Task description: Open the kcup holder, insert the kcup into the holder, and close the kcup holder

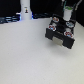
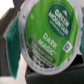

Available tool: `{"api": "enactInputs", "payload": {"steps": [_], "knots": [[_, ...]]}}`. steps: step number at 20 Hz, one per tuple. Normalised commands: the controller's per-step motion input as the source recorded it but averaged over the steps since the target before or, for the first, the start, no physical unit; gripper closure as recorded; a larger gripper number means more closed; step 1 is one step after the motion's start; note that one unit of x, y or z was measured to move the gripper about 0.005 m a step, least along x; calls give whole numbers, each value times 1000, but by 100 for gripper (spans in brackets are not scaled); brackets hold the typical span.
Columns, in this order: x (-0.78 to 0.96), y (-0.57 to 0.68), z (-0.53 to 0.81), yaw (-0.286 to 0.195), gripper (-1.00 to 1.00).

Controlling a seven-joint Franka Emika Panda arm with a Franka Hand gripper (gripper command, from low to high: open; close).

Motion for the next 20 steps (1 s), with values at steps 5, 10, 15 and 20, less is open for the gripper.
{"api": "enactInputs", "payload": {"steps": [5, 10, 15, 20], "knots": [[-122, 52, -282, 60, 100], [-185, 1, -306, 55, 100], [-104, -46, -279, 24, 100], [-1, -55, -210, 2, 100]]}}
